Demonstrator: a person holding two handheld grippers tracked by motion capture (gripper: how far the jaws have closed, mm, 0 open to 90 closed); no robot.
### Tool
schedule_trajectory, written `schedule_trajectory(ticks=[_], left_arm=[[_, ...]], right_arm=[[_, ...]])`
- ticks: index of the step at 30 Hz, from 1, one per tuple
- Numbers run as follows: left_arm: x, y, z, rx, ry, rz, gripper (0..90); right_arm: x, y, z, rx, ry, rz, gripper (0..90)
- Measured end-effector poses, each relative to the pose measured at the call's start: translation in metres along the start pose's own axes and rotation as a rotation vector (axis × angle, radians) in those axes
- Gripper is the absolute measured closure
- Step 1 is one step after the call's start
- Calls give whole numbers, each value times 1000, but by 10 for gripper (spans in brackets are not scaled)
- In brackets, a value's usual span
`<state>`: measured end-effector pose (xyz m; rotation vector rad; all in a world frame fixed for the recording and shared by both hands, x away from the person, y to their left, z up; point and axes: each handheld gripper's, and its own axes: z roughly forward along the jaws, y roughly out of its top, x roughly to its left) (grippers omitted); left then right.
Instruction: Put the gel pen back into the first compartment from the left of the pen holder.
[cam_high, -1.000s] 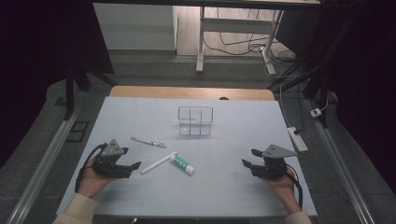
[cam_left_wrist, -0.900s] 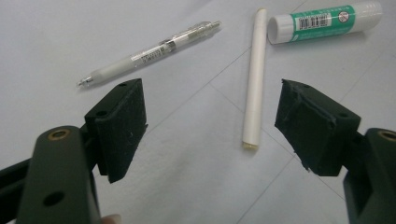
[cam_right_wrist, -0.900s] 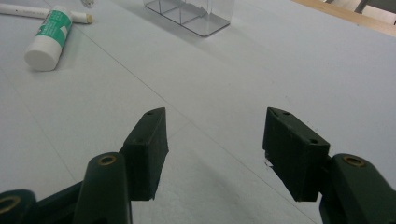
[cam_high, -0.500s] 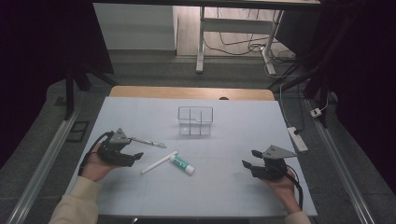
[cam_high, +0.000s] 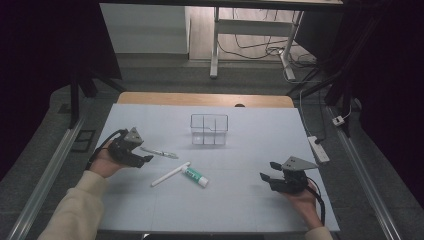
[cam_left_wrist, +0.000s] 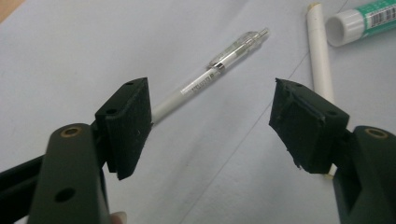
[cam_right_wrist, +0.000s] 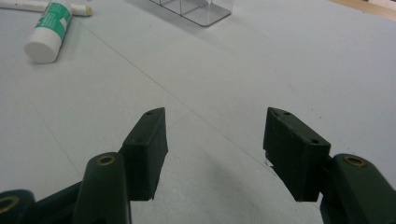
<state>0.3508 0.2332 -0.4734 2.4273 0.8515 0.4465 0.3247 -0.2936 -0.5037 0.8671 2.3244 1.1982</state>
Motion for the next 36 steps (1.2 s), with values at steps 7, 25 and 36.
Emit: schedule_trajectory(ticks=[7,25,36], left_arm=[[8,8,11,38,-10,29,302],[20,13,34,76,-50,68,297],[28,21,42,116,-58,117,323]], right_arm=[[-2,-1,0,3,3,-1,388],[-1,0,1,19,3,-15,383],[1,-2,2,40,6,-20,381]])
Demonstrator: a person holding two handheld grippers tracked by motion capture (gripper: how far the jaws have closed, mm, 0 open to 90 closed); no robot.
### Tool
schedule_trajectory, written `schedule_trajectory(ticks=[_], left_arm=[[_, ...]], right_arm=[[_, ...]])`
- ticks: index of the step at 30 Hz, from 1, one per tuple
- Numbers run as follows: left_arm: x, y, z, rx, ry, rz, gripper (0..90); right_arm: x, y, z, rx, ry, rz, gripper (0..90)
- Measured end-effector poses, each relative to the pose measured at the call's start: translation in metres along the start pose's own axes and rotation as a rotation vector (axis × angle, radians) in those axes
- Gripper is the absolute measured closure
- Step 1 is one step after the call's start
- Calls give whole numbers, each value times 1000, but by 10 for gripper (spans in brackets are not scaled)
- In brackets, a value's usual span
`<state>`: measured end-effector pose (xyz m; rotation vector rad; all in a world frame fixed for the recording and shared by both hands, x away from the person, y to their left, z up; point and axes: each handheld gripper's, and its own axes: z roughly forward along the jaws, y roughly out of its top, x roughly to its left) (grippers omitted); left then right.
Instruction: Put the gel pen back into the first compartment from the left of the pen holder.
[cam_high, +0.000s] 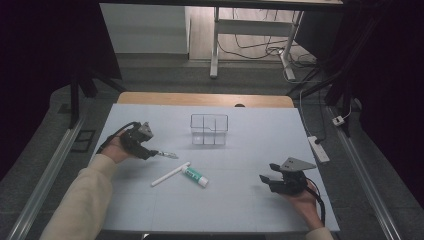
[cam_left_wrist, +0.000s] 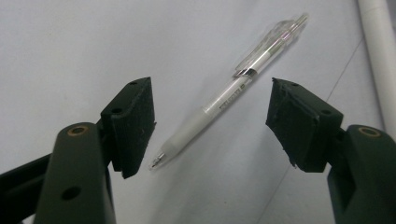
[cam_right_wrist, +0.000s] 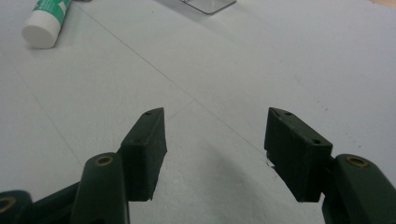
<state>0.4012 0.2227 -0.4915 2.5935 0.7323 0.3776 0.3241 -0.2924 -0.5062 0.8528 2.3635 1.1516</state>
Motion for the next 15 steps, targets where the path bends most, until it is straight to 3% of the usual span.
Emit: schedule_trajectory(ticks=[9,15], left_arm=[[6,4,10,49,-32,45,352],[7,8,17,91,-55,115,370]], right_arm=[[0,-2,-1,10,-1,3,379],[-1,-4,0,22,0,9,378]])
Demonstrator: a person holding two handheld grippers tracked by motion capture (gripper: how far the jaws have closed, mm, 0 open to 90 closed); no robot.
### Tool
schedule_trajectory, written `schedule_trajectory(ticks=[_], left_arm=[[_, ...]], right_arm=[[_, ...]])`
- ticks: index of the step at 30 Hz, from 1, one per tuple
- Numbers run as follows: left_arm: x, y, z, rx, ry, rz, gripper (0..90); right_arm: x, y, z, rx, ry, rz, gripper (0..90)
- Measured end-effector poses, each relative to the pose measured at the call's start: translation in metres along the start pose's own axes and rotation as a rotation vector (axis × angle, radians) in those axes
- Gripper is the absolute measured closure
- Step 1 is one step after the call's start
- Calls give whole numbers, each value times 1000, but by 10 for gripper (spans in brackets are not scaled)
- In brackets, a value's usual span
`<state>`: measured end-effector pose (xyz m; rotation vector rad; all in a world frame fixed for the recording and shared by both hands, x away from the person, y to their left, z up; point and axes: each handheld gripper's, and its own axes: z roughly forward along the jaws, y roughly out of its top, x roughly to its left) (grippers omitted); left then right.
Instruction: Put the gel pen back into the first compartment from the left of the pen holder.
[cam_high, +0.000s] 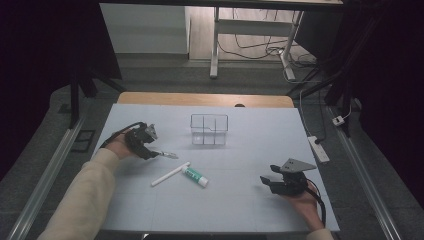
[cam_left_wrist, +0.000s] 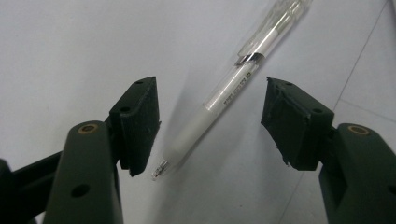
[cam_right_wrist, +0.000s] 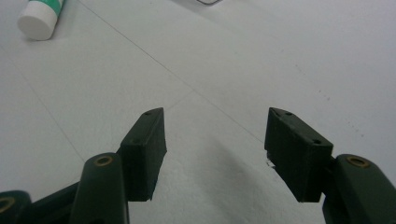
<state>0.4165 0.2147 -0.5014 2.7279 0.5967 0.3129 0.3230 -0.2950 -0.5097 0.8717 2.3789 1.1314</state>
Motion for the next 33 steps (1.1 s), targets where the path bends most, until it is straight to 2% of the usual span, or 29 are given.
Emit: schedule_trajectory(ticks=[10,16,20,26,30,33], left_arm=[[7,3,5,24,-50,101,429],[10,1,8,13,-74,114,483],[14,0,11,31,-105,144,530],[19,1,14,43,-149,156,566],[20,0,14,37,-172,184,630],[19,1,14,37,-177,222,686]], right_arm=[[-1,0,-1,-6,10,5,376],[-1,-1,-1,-1,10,6,374],[-1,-1,-1,0,10,5,372],[-1,-1,-1,-1,6,9,372],[-1,-2,0,5,8,6,371],[-1,-1,-1,6,7,3,372]])
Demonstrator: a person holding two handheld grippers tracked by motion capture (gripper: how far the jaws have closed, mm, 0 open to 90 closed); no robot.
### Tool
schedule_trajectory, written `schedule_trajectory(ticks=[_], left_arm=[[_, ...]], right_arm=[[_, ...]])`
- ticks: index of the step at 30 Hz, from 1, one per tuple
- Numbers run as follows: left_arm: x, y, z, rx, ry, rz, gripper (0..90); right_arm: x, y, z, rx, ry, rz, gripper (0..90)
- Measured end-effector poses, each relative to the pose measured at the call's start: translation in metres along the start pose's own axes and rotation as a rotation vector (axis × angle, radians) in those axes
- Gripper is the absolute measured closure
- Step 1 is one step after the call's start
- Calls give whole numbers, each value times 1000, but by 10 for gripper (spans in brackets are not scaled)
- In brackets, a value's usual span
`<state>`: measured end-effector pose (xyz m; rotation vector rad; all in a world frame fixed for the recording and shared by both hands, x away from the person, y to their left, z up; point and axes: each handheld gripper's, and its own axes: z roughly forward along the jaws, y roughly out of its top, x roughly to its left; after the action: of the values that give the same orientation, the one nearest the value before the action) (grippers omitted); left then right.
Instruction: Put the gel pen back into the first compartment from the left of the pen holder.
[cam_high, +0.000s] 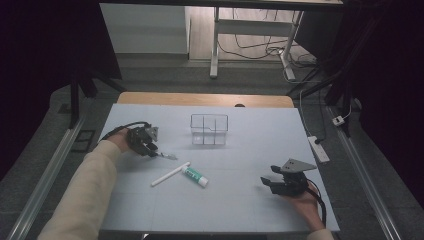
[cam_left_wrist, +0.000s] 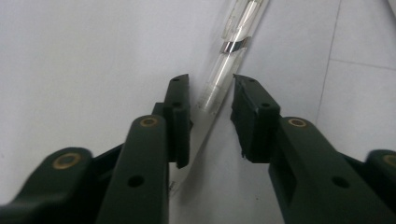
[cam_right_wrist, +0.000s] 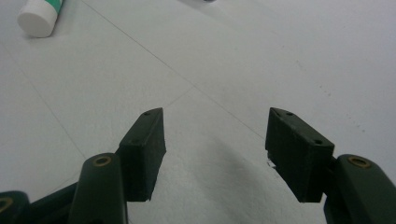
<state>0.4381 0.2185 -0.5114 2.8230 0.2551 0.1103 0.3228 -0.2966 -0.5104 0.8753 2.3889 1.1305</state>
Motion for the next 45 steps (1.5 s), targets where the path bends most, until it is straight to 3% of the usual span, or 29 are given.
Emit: schedule_trajectory(ticks=[4,10,15,21,31,45], left_arm=[[0,3,0,23,-1,56,710],[-2,5,0,34,8,107,767],[-3,7,0,43,13,103,796],[-5,6,-1,47,16,63,796],[-14,1,-14,-38,8,-39,796],[-36,-1,-36,-94,79,-110,796]], right_arm=[[0,0,0,2,-1,-1,371],[0,0,0,5,-4,-5,370],[1,0,0,-1,-5,-4,371],[0,1,-2,-9,-6,-1,371],[1,1,-2,-12,-8,0,370],[0,1,-3,-10,-10,-3,371]])
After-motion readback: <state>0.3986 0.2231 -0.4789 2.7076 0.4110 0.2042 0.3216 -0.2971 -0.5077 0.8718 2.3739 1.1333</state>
